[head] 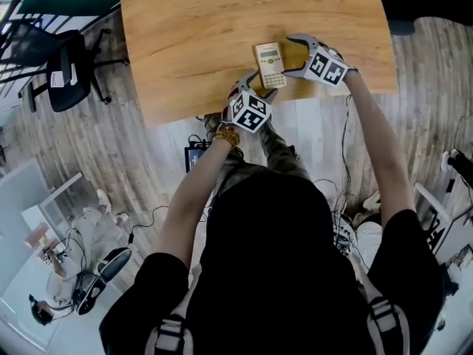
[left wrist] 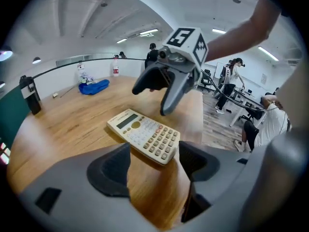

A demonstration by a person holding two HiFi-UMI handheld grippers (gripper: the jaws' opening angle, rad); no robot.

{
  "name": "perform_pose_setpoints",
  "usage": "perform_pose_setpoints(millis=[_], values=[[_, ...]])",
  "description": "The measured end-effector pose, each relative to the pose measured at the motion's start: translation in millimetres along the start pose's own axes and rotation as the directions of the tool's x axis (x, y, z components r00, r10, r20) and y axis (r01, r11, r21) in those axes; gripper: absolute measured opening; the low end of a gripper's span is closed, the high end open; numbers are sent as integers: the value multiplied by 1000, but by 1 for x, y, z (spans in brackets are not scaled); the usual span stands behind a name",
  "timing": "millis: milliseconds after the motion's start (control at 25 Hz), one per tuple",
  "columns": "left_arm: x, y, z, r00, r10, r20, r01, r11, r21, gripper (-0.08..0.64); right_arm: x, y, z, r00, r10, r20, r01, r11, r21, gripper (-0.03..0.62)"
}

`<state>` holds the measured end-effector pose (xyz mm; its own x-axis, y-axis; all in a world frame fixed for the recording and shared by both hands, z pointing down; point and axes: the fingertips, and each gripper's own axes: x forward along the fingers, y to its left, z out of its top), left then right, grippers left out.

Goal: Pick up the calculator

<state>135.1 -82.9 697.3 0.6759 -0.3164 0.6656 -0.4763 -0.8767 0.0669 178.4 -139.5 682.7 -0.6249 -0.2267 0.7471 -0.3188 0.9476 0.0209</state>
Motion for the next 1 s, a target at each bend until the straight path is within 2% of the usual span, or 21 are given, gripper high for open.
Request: perform_pose_setpoints(millis=[80, 160, 240, 360, 440, 520, 600, 640, 680, 800, 920, 1000], values=[[0, -7, -7, 1000, -10, -8, 10, 1000, -5, 319, 5, -2, -9, 992, 55, -116, -73, 985, -156, 502], [0, -8, -13, 1000, -13, -19, 13, 1000, 11, 319, 10, -3, -27, 961, 88, -261, -169, 936, -308, 505], [3, -6, -16, 1000, -11, -27, 11, 1000, 16, 319, 19, -10, -34, 938, 103, -330, -227, 904, -362, 505], [10, -6, -14, 1000, -1, -26, 0, 1000, -19, 319, 37, -16, -26, 934, 151, -323, -255, 916, -309, 505], [16, -4, -11, 999, 14, -33, -16, 998, -64, 319, 46, -11, -26, 918, 208, -337, -304, 917, -260, 528], [19, -3, -10, 998, 34, -44, -38, 996, -77, 334, 48, -6, -28, 898, 252, -359, -350, 905, -240, 493], [20, -6, -10, 997, 58, -49, -61, 995, -73, 339, 45, 0, -29, 889, 265, -373, -369, 897, -244, 480], [20, -8, -10, 996, 71, -56, -74, 995, -71, 342, 43, 4, -28, 886, 268, -378, -376, 893, -249, 451], [20, -8, -11, 994, 82, -67, -87, 994, -69, 348, 42, 7, -27, 885, 270, -379, -380, 890, -252, 416], [19, -9, -16, 990, 101, -95, -108, 992, -69, 362, 42, 12, -22, 895, 263, -361, -365, 896, -254, 417], [16, -11, -21, 995, 75, -68, -79, 995, -55, 360, 43, 15, -26, 898, 252, -360, -350, 905, -241, 416], [12, -11, -24, 997, 53, -50, -55, 998, -39, 360, 43, 20, -22, 911, 242, -335, -331, 913, -238, 416]])
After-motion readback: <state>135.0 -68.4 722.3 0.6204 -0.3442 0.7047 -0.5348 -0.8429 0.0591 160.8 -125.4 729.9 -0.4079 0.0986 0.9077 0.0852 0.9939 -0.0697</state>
